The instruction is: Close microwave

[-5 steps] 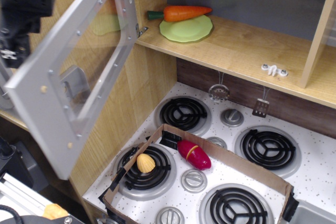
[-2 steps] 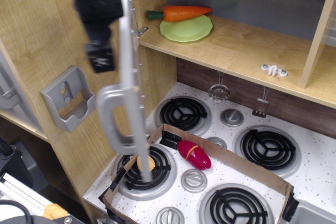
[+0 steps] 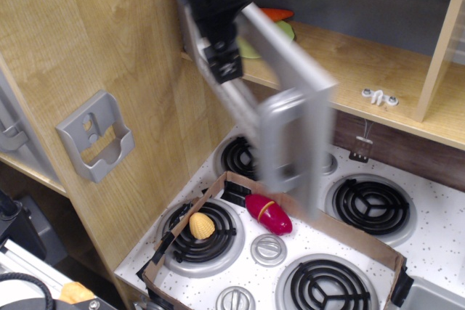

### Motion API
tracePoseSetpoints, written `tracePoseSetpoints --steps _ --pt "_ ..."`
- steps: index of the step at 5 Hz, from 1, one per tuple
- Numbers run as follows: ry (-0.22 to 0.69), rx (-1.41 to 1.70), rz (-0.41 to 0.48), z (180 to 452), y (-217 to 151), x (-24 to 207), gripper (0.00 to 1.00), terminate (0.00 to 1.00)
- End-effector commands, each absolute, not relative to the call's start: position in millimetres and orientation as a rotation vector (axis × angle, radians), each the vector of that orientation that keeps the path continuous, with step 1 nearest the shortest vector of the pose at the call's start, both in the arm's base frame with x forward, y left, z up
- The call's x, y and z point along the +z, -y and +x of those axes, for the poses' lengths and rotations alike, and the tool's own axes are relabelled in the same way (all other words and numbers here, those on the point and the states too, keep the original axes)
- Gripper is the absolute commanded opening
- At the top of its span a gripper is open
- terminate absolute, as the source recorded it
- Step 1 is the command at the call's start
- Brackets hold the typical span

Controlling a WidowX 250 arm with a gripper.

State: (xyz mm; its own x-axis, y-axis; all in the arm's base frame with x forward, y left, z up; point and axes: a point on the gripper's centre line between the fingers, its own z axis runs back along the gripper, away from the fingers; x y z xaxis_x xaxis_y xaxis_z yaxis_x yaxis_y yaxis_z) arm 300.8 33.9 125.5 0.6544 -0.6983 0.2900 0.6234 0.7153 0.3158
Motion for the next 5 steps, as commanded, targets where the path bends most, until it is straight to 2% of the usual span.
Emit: tracePoseSetpoints --steps 1,5 --pt "0.551 -0.805 0.226 346 -16 164 1.00 0.00" --pt "0.654 -0.879 0.284 369 -13 173 1.00 0.00"
